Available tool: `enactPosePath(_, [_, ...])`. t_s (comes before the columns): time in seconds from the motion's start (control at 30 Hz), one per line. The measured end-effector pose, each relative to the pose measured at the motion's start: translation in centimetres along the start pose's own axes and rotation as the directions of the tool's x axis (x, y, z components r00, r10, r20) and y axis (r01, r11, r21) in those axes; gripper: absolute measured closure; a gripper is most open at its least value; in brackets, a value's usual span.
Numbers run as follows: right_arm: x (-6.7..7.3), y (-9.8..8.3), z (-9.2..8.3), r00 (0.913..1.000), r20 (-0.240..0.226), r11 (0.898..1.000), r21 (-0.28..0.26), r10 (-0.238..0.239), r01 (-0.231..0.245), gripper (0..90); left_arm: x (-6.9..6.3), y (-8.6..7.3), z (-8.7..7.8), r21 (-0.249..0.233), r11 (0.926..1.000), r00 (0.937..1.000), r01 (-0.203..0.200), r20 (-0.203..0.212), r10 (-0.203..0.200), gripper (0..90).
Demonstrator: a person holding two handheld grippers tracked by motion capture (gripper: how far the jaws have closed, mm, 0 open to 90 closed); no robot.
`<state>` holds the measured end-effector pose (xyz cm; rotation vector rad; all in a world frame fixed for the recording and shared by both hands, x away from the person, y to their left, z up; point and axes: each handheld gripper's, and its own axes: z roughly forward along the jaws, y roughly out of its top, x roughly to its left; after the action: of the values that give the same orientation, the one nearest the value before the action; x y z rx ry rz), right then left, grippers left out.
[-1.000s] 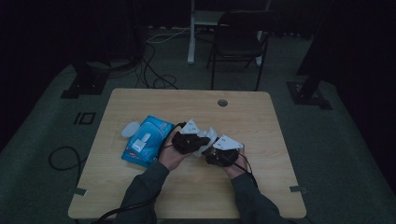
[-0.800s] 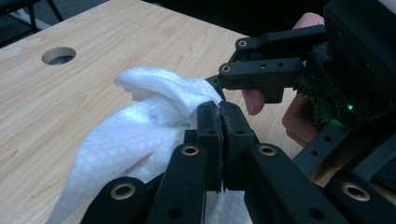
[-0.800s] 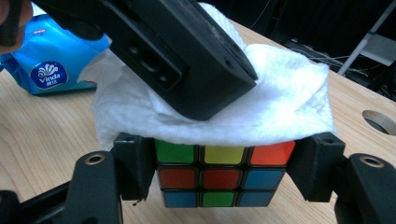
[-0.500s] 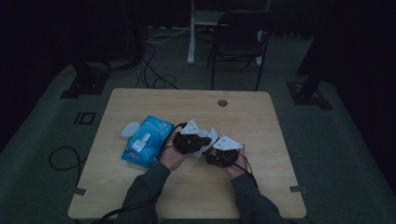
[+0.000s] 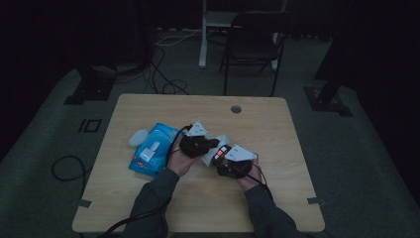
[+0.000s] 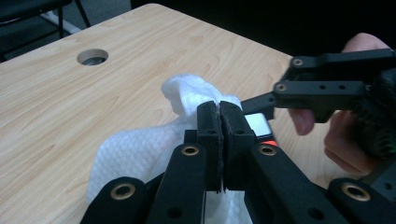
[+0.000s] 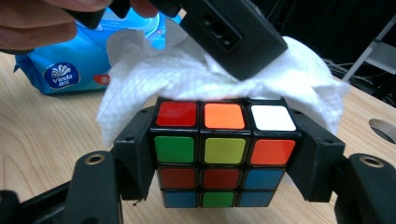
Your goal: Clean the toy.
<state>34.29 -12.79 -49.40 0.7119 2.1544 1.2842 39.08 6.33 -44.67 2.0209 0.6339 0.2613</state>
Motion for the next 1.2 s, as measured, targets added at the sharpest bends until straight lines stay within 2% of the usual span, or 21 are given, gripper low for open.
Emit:
enactPosePath(0.27, [0.0,0.0,0.0,1.0,-0.002,1.0,0.001,-0.003,0.003,34.2,0.1,-0.1,0.0,0.002,1.0,1.0,0.005,-0.005,-0.005,88.8])
enactPosePath(0.4, [0.0,0.0,0.0,1.0,-0.002,1.0,-0.001,0.0,0.0,34.3,-0.3,0.0,0.0,0.004,1.0,1.0,-0.009,0.004,0.009,88.9])
enactPosePath(0.73, [-0.3,0.0,-0.1,1.0,0.005,1.0,-0.005,0.007,-0.007,34.2,-1.8,0.1,0.1,0.006,0.9989,0.9978,-0.047,0.048,0.047,88.8])
enactPosePath(0.9, [-0.4,0.0,-0.2,0.9999,0.005,1.0,-0.009,0.011,-0.011,34.2,-2.5,-0.1,-0.2,0.002,0.9983,0.9948,-0.058,0.085,0.057,88.8])
enactPosePath(1.2, [-0.5,0.0,-0.3,0.9999,0.002,1.0,-0.016,0.013,-0.013,34.2,-2.2,-0.3,-0.8,-0.017,0.999,0.9958,-0.04,0.082,0.042,88.9])
